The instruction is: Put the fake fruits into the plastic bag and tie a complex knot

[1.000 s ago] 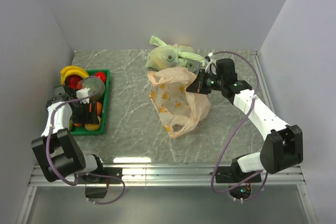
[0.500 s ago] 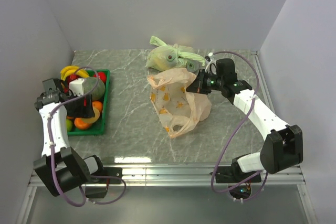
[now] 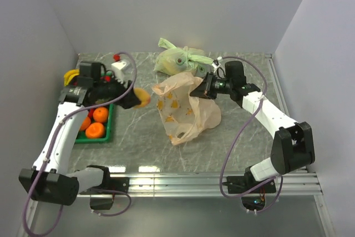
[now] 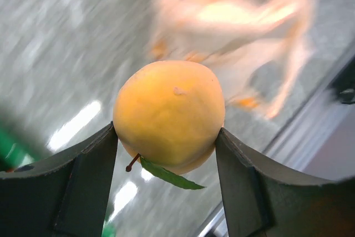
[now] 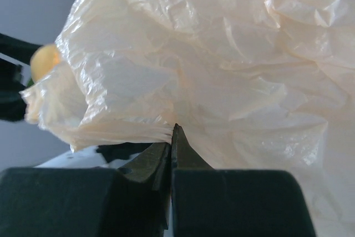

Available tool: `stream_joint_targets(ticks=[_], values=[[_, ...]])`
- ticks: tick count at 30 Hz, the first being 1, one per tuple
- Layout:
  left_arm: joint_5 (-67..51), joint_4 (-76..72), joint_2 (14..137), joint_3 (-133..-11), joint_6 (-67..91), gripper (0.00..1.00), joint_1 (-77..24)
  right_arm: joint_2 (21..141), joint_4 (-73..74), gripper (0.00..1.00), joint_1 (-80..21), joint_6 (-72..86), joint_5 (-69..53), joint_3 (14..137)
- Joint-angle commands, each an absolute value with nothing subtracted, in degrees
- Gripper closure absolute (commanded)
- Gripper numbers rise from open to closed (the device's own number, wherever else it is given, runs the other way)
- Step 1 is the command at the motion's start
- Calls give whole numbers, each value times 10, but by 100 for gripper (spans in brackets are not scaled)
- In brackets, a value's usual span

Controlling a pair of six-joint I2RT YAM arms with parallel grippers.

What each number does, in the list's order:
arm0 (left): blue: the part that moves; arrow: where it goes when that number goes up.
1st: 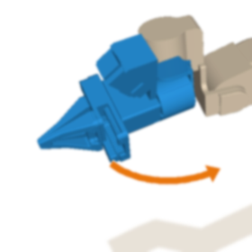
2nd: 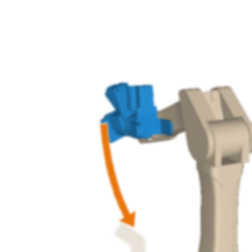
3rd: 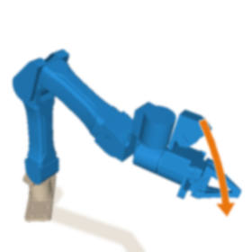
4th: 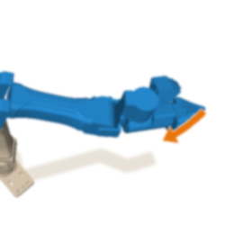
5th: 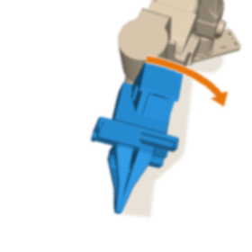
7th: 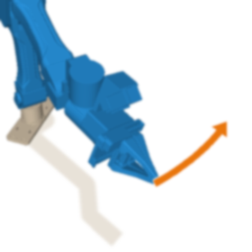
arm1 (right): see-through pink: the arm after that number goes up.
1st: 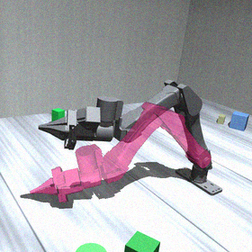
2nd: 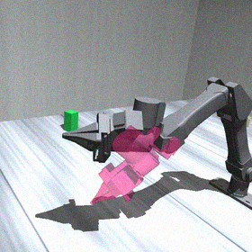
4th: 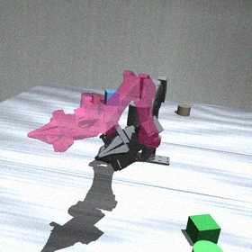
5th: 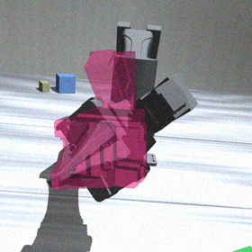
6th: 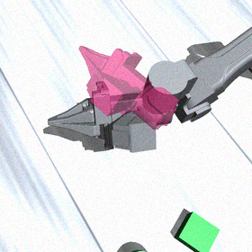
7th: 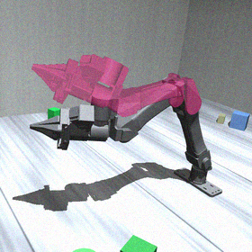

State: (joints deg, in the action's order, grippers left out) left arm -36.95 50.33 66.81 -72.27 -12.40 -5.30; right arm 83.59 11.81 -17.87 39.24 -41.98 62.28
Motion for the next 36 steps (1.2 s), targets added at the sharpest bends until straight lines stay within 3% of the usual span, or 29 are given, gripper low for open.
stream_joint_targets(ticks=[1,9,17,25,28,32,36], values=[[-389,370,702,-757,-10,66,-139,837,18,100,-183,512,-482,623],[-346,241,793,-781,82,63,-278,828,-138,100,-179,691,-541,577],[-306,217,852,-789,102,57,-300,836,-180,100,-132,721,-544,503],[-295,221,788,-697,45,33,-334,845,-199,100,-111,733,-536,478],[-266,230,813,-716,38,27,-352,846,-200,100,-102,736,-536,469],[-236,245,838,-754,46,10,-371,845,-180,100,-92,723,-540,468],[-228,257,816,-772,70,1,-355,844,-145,100,-77,694,-547,466]])
